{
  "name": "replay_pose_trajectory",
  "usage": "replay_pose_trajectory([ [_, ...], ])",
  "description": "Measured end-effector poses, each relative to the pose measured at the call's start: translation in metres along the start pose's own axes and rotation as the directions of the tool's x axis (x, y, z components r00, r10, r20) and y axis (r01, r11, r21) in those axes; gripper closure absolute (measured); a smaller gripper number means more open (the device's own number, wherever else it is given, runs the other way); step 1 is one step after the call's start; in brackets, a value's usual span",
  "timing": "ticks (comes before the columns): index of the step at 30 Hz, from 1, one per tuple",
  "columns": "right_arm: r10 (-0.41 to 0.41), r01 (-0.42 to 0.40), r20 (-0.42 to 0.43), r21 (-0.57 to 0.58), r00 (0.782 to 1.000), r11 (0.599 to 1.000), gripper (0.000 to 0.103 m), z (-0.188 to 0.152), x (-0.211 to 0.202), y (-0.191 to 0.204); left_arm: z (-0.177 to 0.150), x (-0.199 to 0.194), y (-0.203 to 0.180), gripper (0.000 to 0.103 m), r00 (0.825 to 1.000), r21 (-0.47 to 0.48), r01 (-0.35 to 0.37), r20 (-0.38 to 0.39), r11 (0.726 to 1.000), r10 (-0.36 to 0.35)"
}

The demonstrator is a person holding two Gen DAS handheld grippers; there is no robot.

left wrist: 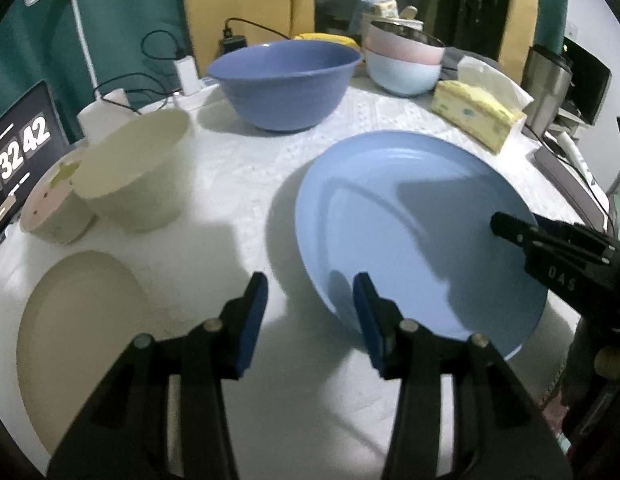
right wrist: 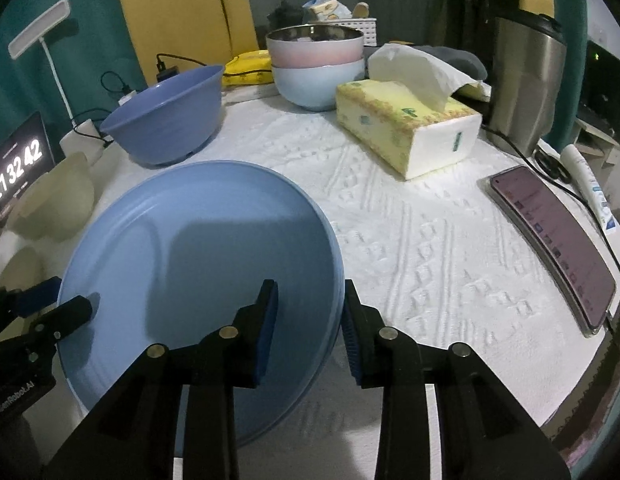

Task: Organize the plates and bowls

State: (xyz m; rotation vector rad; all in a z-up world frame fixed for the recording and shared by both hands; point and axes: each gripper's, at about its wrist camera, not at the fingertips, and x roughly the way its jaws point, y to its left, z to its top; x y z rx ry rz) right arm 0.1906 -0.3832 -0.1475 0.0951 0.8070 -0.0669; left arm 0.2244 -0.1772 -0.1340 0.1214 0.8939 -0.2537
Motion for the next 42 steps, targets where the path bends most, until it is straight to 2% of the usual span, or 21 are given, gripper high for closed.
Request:
replay_pose_trajectory([
  [12, 0.044, -0.044, -0.013, -0.053, 0.999, 0.998, 0.069, -0.002, -0.005, 0.045, -0.013, -0.021, 0.041, 0.057, 0.999, -0.072, -0.031, 0.031, 0.997, 0.033],
  [19, -0.010, 0.009, -0.017, -0.056, 1.000, 0.998, 0.069, -0.003, -0.016, 0.057, -0.022, -0.042, 0.064, 0.057, 0.996, -0.118, -0.026, 0.079, 0.993, 0.036],
  [25, -0.037, 0.041, 0.059, -0.060, 0.998, 0.997, 0.065, -0.005, -0.046, 0.069, -0.032, -0.064, 0.078, 0.057, 0.990, -0.126, -0.041, 0.127, 0.991, 0.057],
  [29, -0.006, 0.015, 0.091, -0.096, 0.996, 0.995, 0.065, -0.006, -0.062, 0.091, -0.040, -0.078, 0.091, 0.057, 0.985, -0.142, -0.054, 0.157, 0.988, 0.076],
  [42, 0.086, -0.070, 0.064, -0.228, 0.994, 0.971, 0.065, -0.019, -0.067, 0.173, -0.070, -0.102, 0.162, 0.054, 0.968, -0.260, -0.122, 0.180, 0.958, 0.172],
])
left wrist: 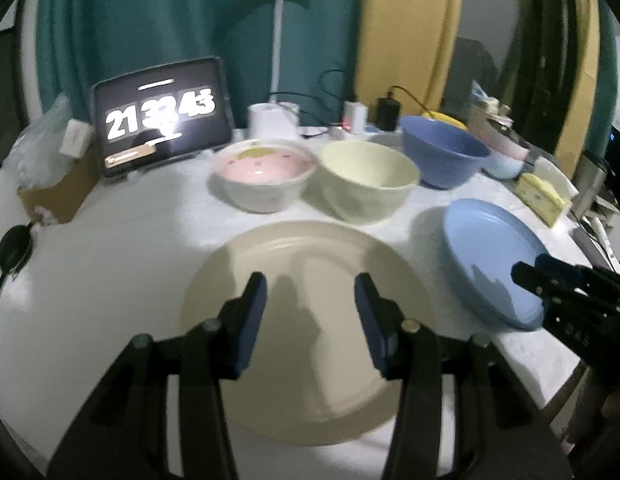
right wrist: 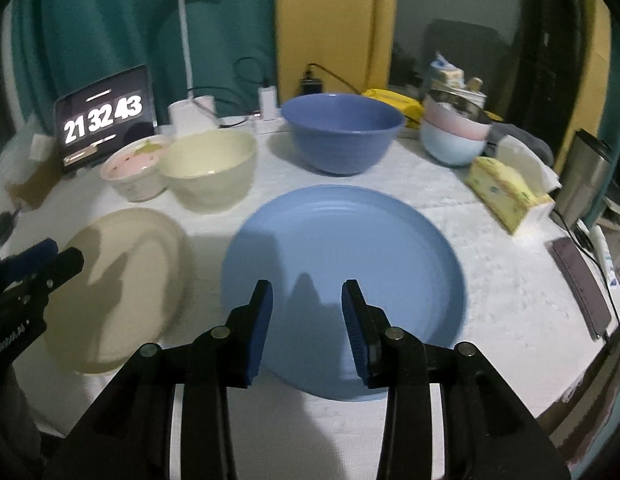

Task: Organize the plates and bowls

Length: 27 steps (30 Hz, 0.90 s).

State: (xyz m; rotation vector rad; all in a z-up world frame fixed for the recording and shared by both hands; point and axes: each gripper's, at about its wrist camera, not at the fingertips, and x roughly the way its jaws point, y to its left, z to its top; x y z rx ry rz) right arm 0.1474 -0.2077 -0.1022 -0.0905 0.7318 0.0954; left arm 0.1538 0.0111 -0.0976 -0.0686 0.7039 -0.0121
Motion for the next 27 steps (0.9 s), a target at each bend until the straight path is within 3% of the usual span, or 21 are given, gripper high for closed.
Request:
replay_pose_trajectory([
  [4, 0.021, -0.022, -0.010, -0.031, 1.000, 0.999, 0.065, 0.002, 0.005, 0.018, -0.003, 0.004, 0.027, 0.038, 1.000, -0.050, -0.022, -0.007, 0.999, 0.022],
  [16, 0.074, -0.079, -0.053, -0.084, 0.996, 0.993, 0.065, 0.011, 0.030, 0.059, -0.009, 0.022, 0.073, 0.038, 0.995, -0.107, -0.090, -0.048, 0.990, 0.086],
  [27, 0.098, -0.109, -0.108, -0.102, 0.989, 0.989, 0.065, 0.013, 0.057, 0.083, -0.015, 0.039, 0.078, 0.038, 0.991, -0.091, -0.097, -0.096, 0.991, 0.088],
])
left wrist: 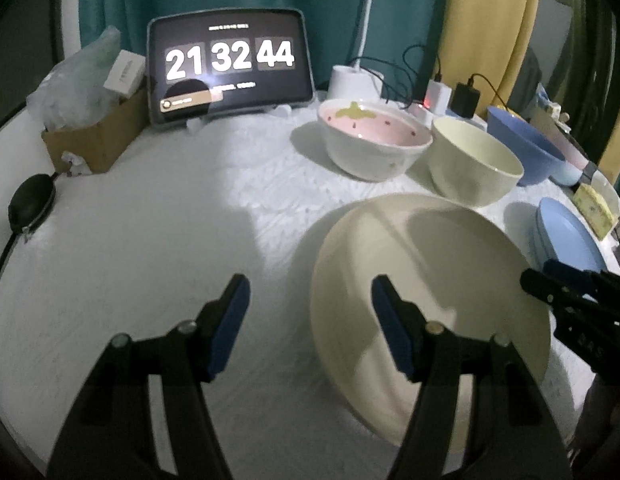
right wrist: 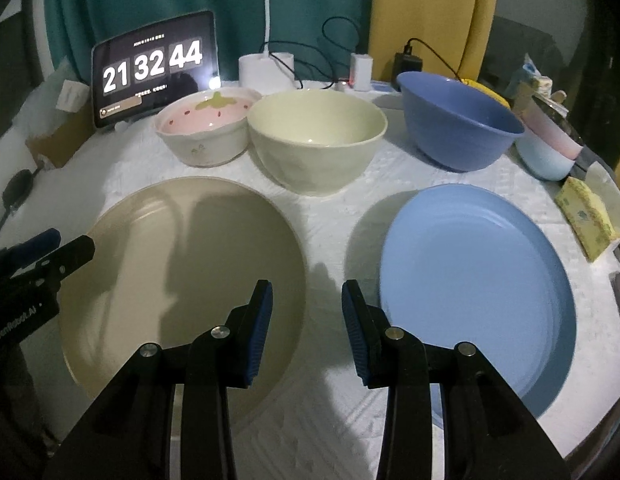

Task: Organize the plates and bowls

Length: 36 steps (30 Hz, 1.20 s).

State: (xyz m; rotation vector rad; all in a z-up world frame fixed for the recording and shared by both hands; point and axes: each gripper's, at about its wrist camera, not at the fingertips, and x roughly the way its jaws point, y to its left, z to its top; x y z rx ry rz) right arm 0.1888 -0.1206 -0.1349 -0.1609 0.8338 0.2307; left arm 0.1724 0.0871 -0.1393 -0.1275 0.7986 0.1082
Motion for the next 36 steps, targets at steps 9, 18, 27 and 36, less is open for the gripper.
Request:
replay_pose_trajectory([
  [9, 0.027, -0.027, -0.049, 0.001, 0.998, 1.000, 0.065, -0.002, 0.020, 0.003, -0.006, 0.019, -0.009, 0.038, 0.998, 0.033, 0.015, -0.066, 0.999, -0.012],
  [18, 0.038, -0.039, -0.029, -0.034, 0.999, 0.999, 0.077, -0.005, 0.018, 0.007, -0.006, 0.020, -0.019, 0.061, 0.996, 0.073, 0.032, -0.082, 0.997, -0.026],
  [27, 0.047, -0.047, -0.006, -0.036, 0.999, 0.998, 0.080, -0.006, 0.005, 0.003, -0.008, 0.009, -0.021, 0.062, 0.997, 0.067, 0.044, -0.067, 0.997, -0.039],
  [36, 0.046, -0.046, 0.043, -0.019, 0.998, 0.999, 0.080, -0.005, -0.016, -0.006, -0.007, -0.014, -0.033, 0.062, 0.998, 0.083, 0.055, -0.025, 0.995, -0.053],
])
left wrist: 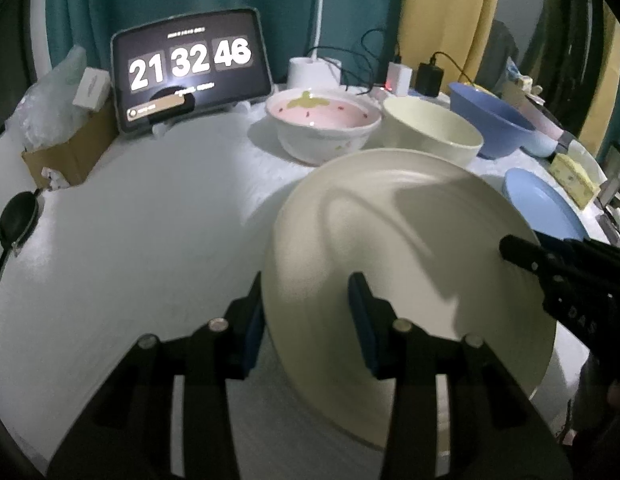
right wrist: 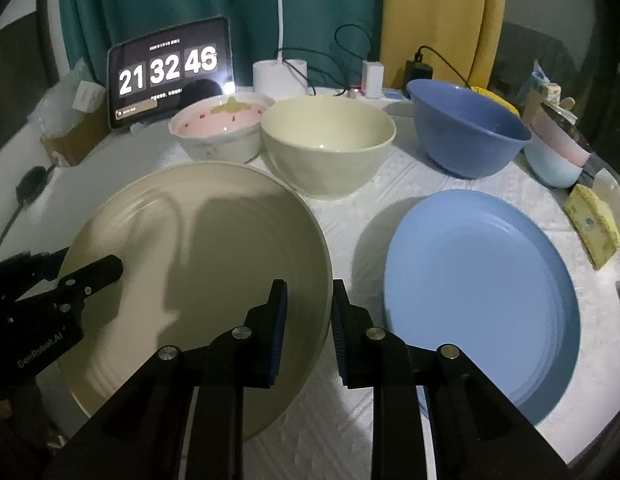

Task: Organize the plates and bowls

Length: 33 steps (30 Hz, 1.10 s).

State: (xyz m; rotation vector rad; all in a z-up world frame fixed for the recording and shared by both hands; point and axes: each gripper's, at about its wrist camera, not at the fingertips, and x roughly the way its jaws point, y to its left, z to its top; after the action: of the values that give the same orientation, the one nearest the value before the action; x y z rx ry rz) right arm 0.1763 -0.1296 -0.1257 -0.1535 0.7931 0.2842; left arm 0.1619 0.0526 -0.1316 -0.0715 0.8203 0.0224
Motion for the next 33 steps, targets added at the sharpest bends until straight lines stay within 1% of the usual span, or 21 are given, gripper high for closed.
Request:
replay_pose_trajectory([
  [6, -0.013, 0.013, 0.034, 0.026, 0.999, 1.000, 0.080, -0.001, -0.014, -0.015, 0.003, -0.011, -0.015, 0.062, 1.000, 0.028, 0.019, 0.019, 0.999, -0.020],
  [16, -0.043, 0.037, 0.063, 0.083, 0.997, 0.996, 0.080, -0.009, -0.030, -0.055, 0.008, -0.017, -0.059, 0.062, 0.998, 0.096, 0.047, 0.027, 0.994, -0.050],
  [27, -0.069, 0.056, 0.082, 0.149, 0.994, 0.987, 0.080, -0.019, -0.041, -0.104, 0.010, -0.014, -0.111, 0.062, 0.997, 0.179, 0.072, 0.015, 0.981, -0.076],
  [33, -0.080, 0.064, 0.081, 0.180, 0.993, 0.981, 0.080, -0.025, -0.042, -0.126, 0.011, -0.011, -0.134, 0.062, 0.996, 0.206, 0.082, 0.004, 0.975, -0.084],
])
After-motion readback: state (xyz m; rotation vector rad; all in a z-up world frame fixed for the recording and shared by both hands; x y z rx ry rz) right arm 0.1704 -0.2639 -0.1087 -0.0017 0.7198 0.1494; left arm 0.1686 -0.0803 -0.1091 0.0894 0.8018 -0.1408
